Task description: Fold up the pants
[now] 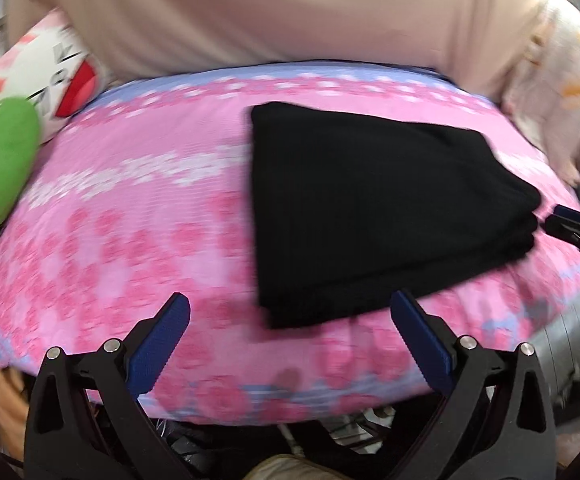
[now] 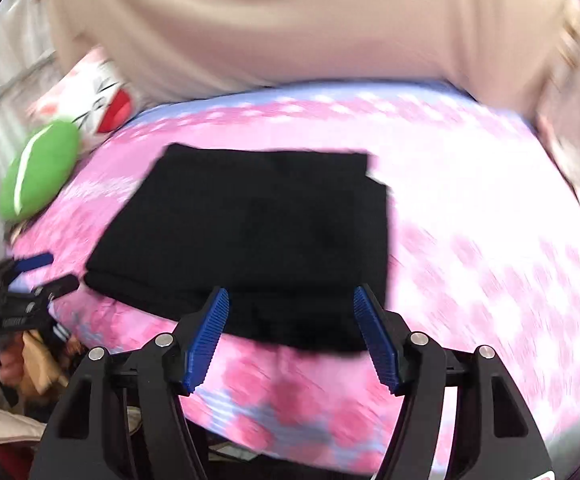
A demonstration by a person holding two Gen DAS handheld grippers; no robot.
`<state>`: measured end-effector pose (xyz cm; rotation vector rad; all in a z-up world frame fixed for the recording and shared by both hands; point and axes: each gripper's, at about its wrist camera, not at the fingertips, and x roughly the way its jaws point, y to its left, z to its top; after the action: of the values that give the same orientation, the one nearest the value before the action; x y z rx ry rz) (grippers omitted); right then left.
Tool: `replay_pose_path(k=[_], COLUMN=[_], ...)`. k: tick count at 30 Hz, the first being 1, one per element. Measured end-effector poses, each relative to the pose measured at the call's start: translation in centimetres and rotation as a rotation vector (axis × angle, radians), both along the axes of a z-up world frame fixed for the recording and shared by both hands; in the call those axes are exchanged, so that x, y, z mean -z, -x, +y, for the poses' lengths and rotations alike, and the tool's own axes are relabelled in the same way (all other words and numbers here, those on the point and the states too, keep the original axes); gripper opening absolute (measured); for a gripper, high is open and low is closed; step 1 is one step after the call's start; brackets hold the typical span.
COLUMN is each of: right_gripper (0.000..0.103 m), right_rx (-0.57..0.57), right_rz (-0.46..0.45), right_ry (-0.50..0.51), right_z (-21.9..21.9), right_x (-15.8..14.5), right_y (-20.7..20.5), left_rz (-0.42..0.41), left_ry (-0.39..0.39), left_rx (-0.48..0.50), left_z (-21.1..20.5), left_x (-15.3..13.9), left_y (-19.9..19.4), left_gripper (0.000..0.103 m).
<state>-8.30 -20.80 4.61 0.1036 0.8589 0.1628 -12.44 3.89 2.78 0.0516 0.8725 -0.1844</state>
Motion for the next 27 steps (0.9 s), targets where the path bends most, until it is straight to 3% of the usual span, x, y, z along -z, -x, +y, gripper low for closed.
replay_pose_path(k=[3, 6, 7, 9, 11, 14, 17, 18, 19, 20, 22, 25, 27], right_gripper=[0.064, 0.061, 0.057, 0.029, 0.027, 0.024, 0.012, 0.012, 0.012, 0.012, 0.017, 0.017, 0.03], right_rx=[0.074, 0.059, 0.037, -0.019, -0.049, -0.12, -0.188, -0.222, -0.253, -0.277, -0.264, -0.188, -0.14], right_rz=[0.024, 0.04, 0.042, 0.061, 0.068, 0.037, 0.009, 0.007, 0.011, 0.018, 0.012, -0.026, -0.032], right_ry=[-0.071, -0.141, -0.164, -0.229, -0.245, -0.355, -0.415, -0.453, -0.483, -0.48, -0.442, -0.433, -0.335], right_z=[-2.3, -2.7, -2.6, -2.1, -1.5, -1.3, -0.7, -0.4, -0.2, 0.1, -0.5, -3.4, -4.4], right_x=[0.7, 1.5, 1.6, 2.1, 2.1, 0.2, -2.0, -2.5, -2.9, -3.0, -3.2, -3.2, -2.5], right_y=[-0.6, -2.1, -2.5, -3.8, -5.3, -6.9, -7.8, -8.3, -8.9, -9.4, -9.9, -9.0, -8.4], left_rz=[-0.003, -0.017, -0.029, -0.046, -0.047, -0.057, -0.092, -0.094, -0.088, -0.073, -0.033, 0.038, 0.026], left_ry=[0.02, 0.005, -0.003, -0.015, 0.004, 0.011, -0.004, -0.004, 0.004, 0.018, 0.037, 0.151, 0.209], left_rx=[0.093, 0.176, 0.202, 0.241, 0.292, 0.35, 0.372, 0.374, 0.375, 0.379, 0.334, 0.255, 0.254], left_z=[-3.1, -6.2, -7.1, -8.9, -10.6, -13.2, -15.6, -16.2, -16.5, -16.7, -16.3, -13.3, -11.6], left_x=[-0.1, -0.3, -0.5, -0.7, -0.8, -0.9, -1.1, -1.2, -1.4, -1.5, -1.4, -1.9, -3.4], left_y=[-0.2, -0.7, -0.8, -1.1, -1.7, -3.1, -5.2, -5.9, -6.6, -7.6, -9.7, -13.1, -13.1], left_gripper=[0.098, 0.098, 0.098, 0.098, 0.098, 0.098, 0.098, 0.092, 0.062, 0.048, 0.005, 0.005, 0.004])
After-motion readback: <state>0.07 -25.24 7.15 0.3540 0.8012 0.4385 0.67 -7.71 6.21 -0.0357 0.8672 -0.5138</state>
